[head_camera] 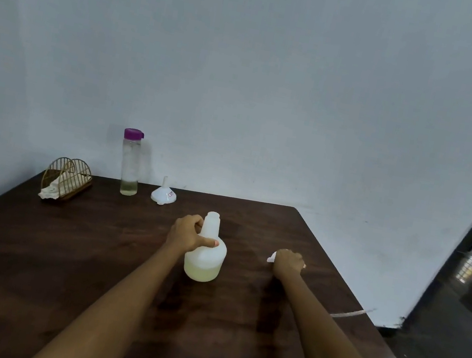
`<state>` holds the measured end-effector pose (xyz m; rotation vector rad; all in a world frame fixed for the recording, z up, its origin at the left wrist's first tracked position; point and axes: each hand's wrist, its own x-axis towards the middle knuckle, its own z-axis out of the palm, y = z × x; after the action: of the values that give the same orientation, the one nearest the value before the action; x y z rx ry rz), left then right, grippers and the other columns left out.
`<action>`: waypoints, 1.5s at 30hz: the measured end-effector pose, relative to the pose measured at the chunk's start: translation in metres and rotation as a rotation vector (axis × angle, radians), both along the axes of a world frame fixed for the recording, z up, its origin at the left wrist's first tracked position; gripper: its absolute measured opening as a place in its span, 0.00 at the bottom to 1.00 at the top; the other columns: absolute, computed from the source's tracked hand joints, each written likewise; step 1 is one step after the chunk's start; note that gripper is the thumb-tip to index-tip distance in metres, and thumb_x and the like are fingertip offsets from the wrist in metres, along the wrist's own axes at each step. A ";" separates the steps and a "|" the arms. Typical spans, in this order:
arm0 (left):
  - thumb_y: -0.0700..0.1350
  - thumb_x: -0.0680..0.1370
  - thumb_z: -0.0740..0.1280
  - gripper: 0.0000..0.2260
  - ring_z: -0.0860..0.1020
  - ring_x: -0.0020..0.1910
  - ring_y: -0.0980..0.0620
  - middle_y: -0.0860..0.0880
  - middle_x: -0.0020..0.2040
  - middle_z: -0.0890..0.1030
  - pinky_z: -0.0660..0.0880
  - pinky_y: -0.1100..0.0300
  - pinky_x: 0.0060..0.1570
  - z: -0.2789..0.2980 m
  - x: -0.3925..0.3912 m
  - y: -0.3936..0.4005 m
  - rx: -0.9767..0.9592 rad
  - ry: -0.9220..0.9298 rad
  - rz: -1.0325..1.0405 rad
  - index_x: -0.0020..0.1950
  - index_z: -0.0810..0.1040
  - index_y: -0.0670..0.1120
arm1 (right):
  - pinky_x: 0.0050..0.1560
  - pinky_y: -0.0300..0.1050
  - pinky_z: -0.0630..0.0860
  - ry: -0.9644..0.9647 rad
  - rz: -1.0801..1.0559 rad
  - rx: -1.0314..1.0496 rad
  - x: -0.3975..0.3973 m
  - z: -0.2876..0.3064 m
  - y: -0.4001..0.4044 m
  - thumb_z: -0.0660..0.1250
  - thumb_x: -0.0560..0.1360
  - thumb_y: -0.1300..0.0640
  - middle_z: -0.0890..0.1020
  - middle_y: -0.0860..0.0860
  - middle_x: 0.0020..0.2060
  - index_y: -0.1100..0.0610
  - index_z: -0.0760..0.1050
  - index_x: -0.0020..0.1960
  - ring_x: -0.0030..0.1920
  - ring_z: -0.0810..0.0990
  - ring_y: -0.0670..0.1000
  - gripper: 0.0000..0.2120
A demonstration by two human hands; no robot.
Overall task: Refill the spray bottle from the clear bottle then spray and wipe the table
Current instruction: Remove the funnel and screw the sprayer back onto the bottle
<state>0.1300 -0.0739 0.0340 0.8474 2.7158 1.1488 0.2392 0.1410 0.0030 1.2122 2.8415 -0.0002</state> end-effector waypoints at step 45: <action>0.52 0.68 0.76 0.23 0.76 0.57 0.48 0.47 0.58 0.78 0.74 0.55 0.52 -0.006 0.010 -0.003 0.092 -0.070 0.034 0.58 0.75 0.42 | 0.32 0.30 0.76 1.649 -0.104 -1.123 -0.008 0.174 -0.046 0.72 0.70 0.61 0.80 0.49 0.33 0.57 0.76 0.36 0.26 0.77 0.42 0.07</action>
<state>0.1403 -0.0771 0.0278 0.7594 2.6488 1.2938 0.2313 0.0953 0.1768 1.0818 2.2463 -3.1912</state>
